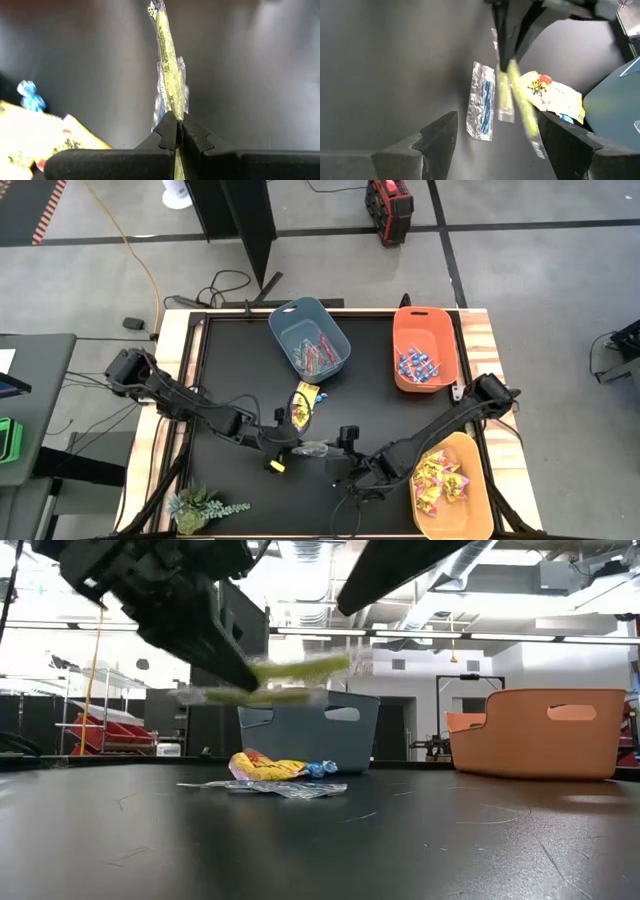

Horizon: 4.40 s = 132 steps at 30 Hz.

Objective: Sort candy
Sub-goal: Put the transparent candy into the blue bin, then put the blue candy into the orange bin

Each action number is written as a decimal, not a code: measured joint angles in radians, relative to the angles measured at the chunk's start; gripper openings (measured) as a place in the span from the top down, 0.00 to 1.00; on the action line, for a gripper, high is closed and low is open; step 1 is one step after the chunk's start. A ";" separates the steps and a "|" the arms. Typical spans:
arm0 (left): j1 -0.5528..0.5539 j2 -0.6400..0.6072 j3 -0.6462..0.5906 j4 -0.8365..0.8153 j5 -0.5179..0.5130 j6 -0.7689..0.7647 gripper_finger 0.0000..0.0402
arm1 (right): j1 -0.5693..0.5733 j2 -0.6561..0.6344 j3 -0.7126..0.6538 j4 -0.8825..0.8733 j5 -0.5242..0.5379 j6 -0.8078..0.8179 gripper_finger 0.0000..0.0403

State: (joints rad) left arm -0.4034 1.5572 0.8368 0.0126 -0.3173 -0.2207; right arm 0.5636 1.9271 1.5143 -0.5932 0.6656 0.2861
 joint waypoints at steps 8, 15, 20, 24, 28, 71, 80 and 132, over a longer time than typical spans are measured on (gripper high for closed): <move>-0.007 0.010 0.000 0.033 -0.056 -0.035 1.00 | -0.001 -0.003 0.000 -0.001 0.011 0.001 0.28; -0.007 0.011 -0.001 0.063 -0.056 -0.037 1.00 | 0.000 0.010 0.000 0.002 0.006 0.001 0.28; -0.008 0.011 -0.001 0.070 -0.056 -0.037 1.00 | -0.001 0.025 -0.001 0.003 -0.020 -0.013 0.28; -0.008 0.011 -0.001 0.095 -0.056 -0.037 1.00 | -0.001 0.024 0.000 0.006 -0.061 -0.014 0.28; -0.008 0.011 -0.001 0.159 -0.055 -0.024 1.00 | -0.001 0.024 0.000 0.012 -0.062 -0.014 0.28; 0.456 -0.007 0.131 -0.182 -0.315 -0.011 0.60 | 0.004 0.023 -0.001 -0.010 -0.054 -0.049 0.28; 0.246 -0.016 0.131 -0.193 -0.020 0.122 0.44 | 0.020 0.023 -0.001 -0.040 -0.054 -0.050 0.28; -0.242 0.100 0.131 -0.032 -0.145 -0.147 0.57 | -0.239 0.052 -0.219 -0.128 -0.270 -0.176 0.28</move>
State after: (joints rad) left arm -0.6453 1.6569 0.9680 -0.0191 -0.4627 -0.3676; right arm 0.3244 1.9789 1.2949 -0.7210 0.3952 0.1097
